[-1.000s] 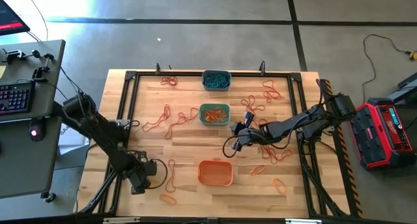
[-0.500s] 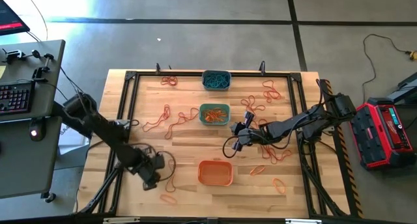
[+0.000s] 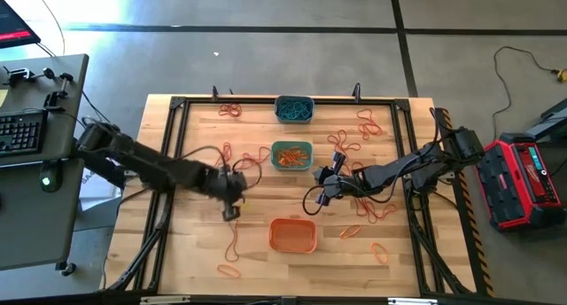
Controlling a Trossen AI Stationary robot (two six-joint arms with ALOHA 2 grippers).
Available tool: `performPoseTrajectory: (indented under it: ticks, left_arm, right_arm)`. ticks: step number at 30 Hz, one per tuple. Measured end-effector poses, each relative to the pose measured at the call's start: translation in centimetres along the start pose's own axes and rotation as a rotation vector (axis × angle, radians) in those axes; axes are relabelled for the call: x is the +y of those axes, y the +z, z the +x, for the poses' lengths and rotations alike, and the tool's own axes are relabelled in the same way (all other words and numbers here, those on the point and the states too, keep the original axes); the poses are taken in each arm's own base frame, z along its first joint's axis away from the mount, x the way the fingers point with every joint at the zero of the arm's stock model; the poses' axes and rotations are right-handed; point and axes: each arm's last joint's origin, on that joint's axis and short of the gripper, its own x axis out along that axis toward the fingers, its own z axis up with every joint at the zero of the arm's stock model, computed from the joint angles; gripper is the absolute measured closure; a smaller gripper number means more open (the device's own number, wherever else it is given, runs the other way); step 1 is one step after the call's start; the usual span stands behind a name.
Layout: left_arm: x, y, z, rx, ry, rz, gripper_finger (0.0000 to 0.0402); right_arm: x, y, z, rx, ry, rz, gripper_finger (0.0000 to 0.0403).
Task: Sort rubber bands into baskets
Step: Put the orange rubber band into the green bin
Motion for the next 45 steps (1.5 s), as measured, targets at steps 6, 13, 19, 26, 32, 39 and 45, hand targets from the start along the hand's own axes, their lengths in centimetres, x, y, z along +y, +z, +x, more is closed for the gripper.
performPoseTrajectory:
  ticks: [6, 13, 19, 26, 32, 39, 45]
  left_arm:
    - [2.9, 3.0, 0.5, -0.125, -0.042, 0.018, 0.0401]
    - [6.2, 6.4, -0.1, -0.215, -0.002, 0.046, 0.0401]
    - [8.4, 10.8, -0.7, -0.267, 0.005, 0.101, 0.0401]
    - [10.8, 15.0, 0.6, -0.263, 0.019, 0.131, 0.0401]
    - [11.6, 16.8, 3.3, -0.225, 0.020, 0.143, 0.0401]
    - [12.0, 16.9, 6.4, -0.184, 0.027, 0.178, 0.0401]
    - [12.1, 16.7, 8.3, -0.159, 0.026, 0.192, 0.0401]
  right_arm:
    - [-0.2, 0.1, 0.1, -0.009, -0.004, 0.027, 0.0403]
    - [-1.1, 0.2, 0.7, 0.009, -0.025, 0.069, 0.0403]
    - [-1.7, 0.2, 1.0, 0.017, -0.039, 0.086, 0.0403]
    - [-2.3, -0.3, 1.3, 0.067, -0.060, 0.104, 0.0403]
    - [-2.5, -0.9, 1.3, 0.128, -0.089, 0.116, 0.0403]
    - [-2.6, -1.0, 1.3, 0.132, -0.093, 0.113, 0.0403]
    - [-2.6, -1.0, 1.3, 0.132, -0.094, 0.114, 0.0403]
